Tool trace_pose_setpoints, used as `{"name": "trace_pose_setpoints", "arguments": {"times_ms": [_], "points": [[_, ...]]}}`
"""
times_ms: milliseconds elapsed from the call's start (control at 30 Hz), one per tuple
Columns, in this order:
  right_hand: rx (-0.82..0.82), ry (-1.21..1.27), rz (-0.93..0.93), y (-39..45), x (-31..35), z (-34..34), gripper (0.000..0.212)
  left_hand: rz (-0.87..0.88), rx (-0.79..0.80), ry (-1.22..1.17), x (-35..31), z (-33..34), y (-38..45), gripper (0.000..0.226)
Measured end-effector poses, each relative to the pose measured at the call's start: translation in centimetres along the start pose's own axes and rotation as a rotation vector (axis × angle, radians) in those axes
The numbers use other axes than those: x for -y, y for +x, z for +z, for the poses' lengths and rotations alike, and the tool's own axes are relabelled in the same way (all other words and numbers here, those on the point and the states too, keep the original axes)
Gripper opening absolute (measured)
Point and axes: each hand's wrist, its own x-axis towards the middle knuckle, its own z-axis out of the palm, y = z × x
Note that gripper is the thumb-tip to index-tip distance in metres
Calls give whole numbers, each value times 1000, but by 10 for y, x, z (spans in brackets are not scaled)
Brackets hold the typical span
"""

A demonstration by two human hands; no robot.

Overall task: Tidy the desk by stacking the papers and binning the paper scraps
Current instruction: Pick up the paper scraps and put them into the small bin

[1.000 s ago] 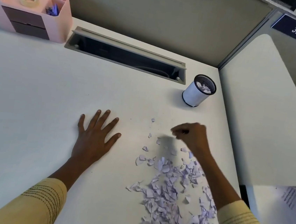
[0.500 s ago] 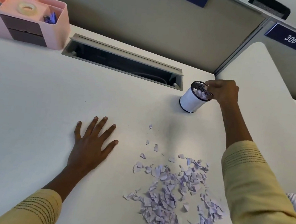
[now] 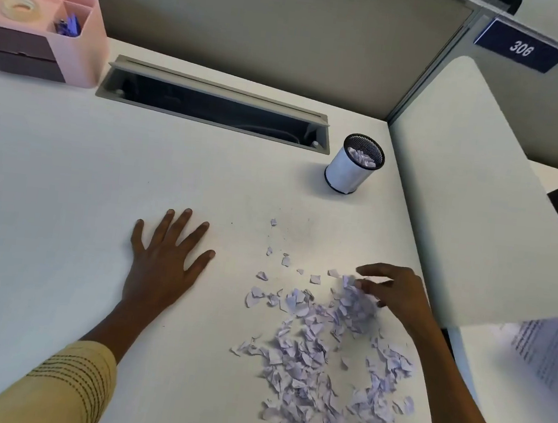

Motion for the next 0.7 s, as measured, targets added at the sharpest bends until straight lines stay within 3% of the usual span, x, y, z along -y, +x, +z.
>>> {"name": "trace_pose_setpoints", "arguments": {"times_ms": [67, 233, 300, 433, 700], "points": [[-76, -110, 49, -1, -13, -2, 32, 4, 3, -3, 1, 0, 0, 59], [-13, -214, 93, -2, -19, 17, 65, 4, 9, -8, 0, 0, 0, 60], [-8, -174, 50, 2, -12, 26, 56, 5, 8, -10, 0, 0, 0, 60], [-43, -89, -64, 13, 5, 36, 16, 4, 14, -2, 1, 0, 0, 61], [-25, 222, -111, 41, 36, 17, 5, 1, 25, 4, 1, 0, 0, 61]]}}
